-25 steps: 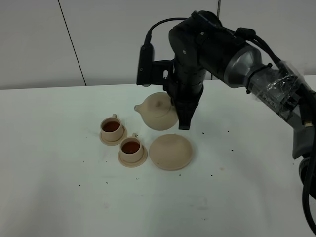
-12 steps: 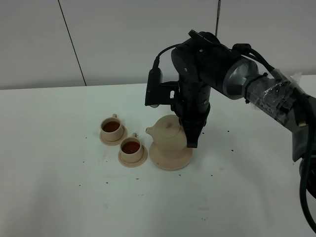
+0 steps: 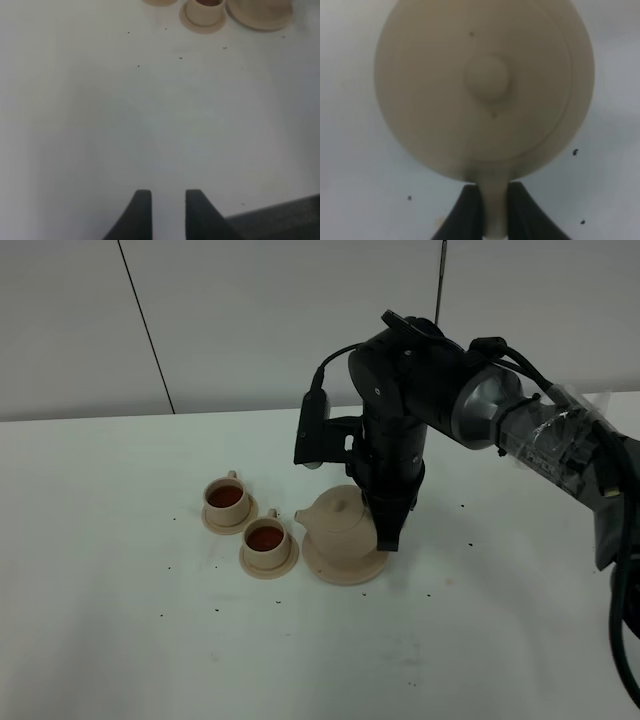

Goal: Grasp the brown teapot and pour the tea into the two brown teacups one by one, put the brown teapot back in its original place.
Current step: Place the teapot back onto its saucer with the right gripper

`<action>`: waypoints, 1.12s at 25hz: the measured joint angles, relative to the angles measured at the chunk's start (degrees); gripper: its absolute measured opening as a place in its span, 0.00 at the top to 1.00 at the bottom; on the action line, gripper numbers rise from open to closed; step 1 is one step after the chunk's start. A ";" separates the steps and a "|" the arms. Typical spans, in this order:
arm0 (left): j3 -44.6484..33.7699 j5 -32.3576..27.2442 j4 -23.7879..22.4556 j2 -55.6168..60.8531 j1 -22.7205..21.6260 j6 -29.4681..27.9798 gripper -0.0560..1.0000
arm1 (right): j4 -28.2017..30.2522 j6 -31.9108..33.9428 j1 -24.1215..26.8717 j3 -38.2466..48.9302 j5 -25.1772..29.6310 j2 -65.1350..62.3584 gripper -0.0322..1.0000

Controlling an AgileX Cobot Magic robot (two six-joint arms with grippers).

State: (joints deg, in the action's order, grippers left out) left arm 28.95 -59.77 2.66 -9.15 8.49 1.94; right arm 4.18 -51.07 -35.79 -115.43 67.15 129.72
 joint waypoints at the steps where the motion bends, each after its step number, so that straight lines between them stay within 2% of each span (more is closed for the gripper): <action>1: 0.00 0.00 0.00 0.00 0.00 0.00 0.72 | -0.07 0.15 0.00 1.96 -1.56 -0.97 0.88; 6: 0.00 0.00 0.00 0.00 0.00 0.00 0.72 | -0.92 1.37 0.84 13.91 -14.18 -7.99 0.88; 9: 0.00 0.00 0.00 0.00 0.00 0.00 0.72 | -0.92 2.22 1.65 18.98 -18.28 -11.33 0.88; 28: 0.00 0.00 0.00 0.00 0.00 0.00 0.72 | -1.48 2.78 1.36 20.76 -22.37 -10.50 0.88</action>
State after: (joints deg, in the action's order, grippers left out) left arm 28.95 -59.77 2.66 -9.15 8.49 1.94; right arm 2.70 -48.29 -34.43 -94.67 44.78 119.22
